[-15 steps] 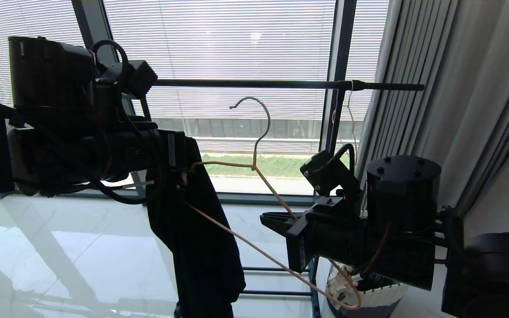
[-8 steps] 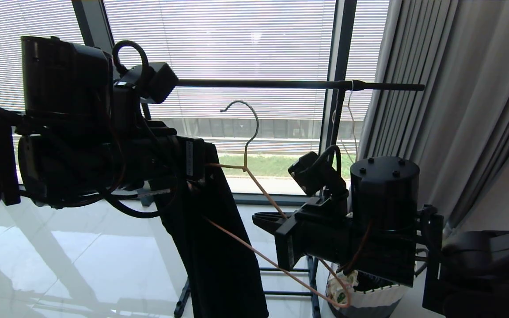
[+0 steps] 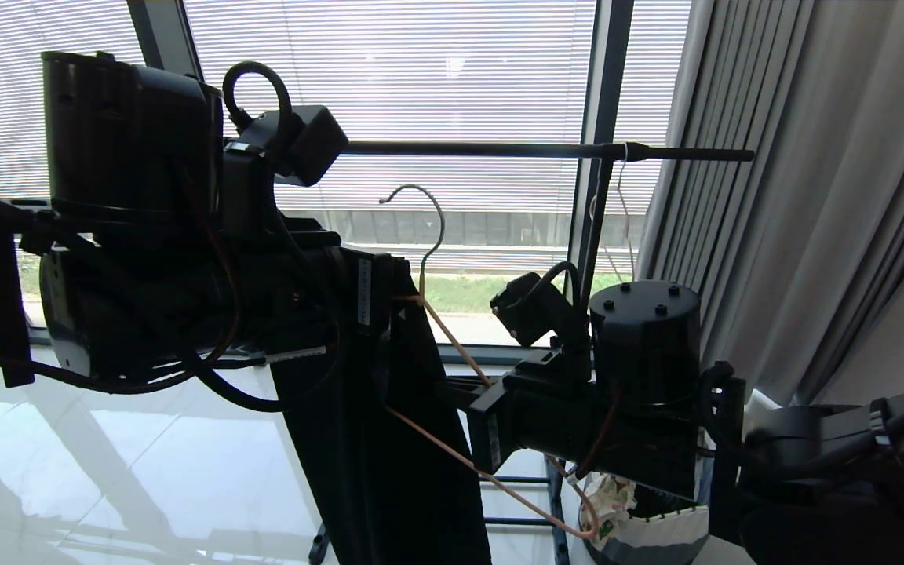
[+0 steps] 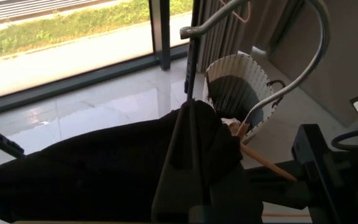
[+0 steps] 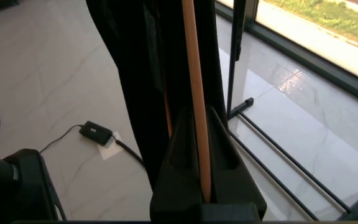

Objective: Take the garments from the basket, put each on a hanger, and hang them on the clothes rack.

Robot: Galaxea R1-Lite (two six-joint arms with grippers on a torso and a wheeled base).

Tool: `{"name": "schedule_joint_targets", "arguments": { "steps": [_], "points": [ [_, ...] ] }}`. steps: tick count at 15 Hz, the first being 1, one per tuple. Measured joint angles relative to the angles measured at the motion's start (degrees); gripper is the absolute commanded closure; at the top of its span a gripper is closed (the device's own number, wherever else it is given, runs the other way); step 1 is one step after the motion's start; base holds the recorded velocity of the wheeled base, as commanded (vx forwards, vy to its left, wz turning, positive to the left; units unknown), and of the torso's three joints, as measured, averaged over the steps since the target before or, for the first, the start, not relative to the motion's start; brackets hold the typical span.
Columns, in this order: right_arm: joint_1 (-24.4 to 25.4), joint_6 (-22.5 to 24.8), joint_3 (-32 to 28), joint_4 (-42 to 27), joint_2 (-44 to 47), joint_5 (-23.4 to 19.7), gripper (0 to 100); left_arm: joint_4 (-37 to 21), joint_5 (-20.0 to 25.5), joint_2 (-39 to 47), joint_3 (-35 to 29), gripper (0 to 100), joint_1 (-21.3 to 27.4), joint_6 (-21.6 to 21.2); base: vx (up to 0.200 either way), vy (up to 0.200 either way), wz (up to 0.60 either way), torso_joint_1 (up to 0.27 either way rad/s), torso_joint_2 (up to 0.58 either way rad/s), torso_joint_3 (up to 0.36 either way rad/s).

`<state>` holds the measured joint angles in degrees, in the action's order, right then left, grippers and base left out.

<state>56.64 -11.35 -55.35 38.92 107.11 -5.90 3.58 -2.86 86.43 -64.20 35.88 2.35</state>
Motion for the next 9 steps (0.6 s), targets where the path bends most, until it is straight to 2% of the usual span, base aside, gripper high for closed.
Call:
{"name": "schedule_joint_targets", "arguments": {
  "steps": [9],
  "points": [
    [-1.82, -0.15, -0.66, 0.71, 2.62, 8.08, 100, -0.02, -0.11, -2.12, 1.16, 100, -0.18, -0.28, 0.0, 0.0, 0.0, 0.0, 0.0, 0.0]
  ]
}}
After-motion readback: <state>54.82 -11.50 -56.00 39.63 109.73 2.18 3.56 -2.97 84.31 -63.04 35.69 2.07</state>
